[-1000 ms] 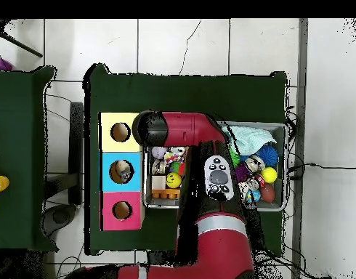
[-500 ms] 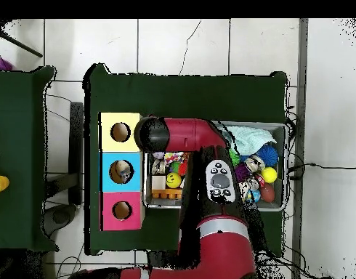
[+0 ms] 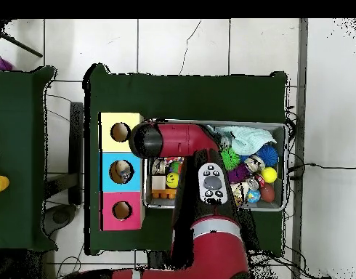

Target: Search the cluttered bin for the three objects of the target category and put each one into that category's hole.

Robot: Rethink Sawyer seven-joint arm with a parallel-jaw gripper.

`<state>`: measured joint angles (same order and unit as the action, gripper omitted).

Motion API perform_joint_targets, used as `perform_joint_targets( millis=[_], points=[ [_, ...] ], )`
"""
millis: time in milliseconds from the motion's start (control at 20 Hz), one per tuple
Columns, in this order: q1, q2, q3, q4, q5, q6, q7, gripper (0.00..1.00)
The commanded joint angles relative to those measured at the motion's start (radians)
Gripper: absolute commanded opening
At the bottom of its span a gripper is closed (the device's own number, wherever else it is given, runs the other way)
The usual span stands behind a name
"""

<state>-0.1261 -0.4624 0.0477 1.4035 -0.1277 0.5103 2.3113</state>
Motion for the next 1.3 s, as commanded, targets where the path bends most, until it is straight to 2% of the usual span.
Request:
perform_joint_targets(
  millis=[50,650,1300],
  points=[
    [0.014,0.065,0.019,0.029,0.032,-0.063,0.139,1.0],
    [0.016,0.127,0.004,-0.036,0.045,-0.091,0.125,1.0],
    [-0.025,0.15,0.022,-0.034,0.018,-0.128,0.074,1.0]
  ],
)
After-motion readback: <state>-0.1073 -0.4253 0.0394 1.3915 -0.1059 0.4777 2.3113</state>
